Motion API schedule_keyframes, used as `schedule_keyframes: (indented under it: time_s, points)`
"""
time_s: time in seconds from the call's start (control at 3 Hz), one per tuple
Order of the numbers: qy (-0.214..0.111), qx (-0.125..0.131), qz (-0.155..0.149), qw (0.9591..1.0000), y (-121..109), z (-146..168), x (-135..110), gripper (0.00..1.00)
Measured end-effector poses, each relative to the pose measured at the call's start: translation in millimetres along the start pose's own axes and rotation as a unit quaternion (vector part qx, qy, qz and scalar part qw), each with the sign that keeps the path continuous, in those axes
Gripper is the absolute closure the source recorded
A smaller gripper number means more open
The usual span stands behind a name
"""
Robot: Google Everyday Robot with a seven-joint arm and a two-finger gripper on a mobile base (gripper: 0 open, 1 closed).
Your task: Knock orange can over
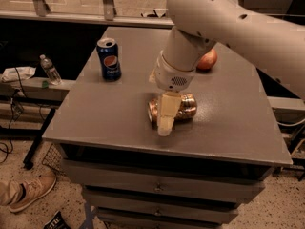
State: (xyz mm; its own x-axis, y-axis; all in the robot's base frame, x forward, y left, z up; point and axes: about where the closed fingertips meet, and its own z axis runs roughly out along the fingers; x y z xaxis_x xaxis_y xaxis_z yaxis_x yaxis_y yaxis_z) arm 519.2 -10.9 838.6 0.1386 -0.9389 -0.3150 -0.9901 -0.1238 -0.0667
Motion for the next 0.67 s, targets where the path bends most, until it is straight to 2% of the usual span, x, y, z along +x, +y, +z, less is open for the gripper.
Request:
schedule_keyframes:
  time_s: [0.33,0.67]
  points:
    - [0.023,0.017,0.026,0.9993,-2,-17,35,0.0]
    - [0.071,0.041,0.063,0.9947,-2,-42,75,0.0]
